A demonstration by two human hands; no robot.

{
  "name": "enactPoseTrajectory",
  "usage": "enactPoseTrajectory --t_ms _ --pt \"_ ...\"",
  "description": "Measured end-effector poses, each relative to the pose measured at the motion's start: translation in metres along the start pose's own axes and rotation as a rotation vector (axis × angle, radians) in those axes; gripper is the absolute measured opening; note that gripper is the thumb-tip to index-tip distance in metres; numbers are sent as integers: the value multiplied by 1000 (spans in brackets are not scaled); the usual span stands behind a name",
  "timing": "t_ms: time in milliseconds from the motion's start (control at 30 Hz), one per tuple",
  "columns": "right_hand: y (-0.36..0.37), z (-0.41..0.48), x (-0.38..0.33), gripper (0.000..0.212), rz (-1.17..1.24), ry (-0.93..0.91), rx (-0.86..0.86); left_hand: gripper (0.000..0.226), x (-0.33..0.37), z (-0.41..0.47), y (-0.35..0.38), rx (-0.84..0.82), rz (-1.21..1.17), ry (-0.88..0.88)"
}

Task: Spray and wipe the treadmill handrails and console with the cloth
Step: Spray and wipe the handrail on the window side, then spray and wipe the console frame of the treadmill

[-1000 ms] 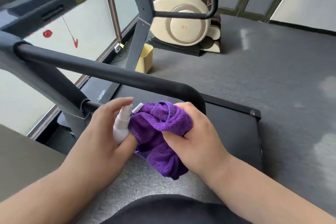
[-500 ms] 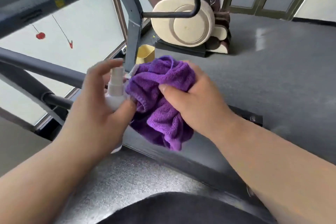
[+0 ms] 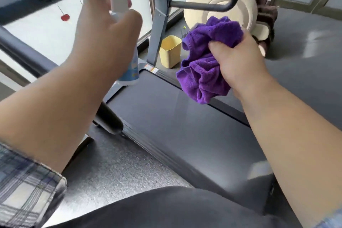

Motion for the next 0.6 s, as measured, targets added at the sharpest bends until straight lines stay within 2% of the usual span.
enactPoseTrajectory --t_ms 233,600 --pt "13 38 13 13 -55 1 -32 51 -30 30 22 -85 64 -91" --pt "69 108 6 12 -8 -50 -287 57 -40 80 43 -64 57 -200"
Point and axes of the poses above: each hand's wrist, its own z-axis towards the middle knuckle, its own y-axis out of the palm, x = y × z, the point moved 1 cm from there along z, towards the middle knuckle, and after that the axes turned 1 degree about z, right-handed, at the moved point
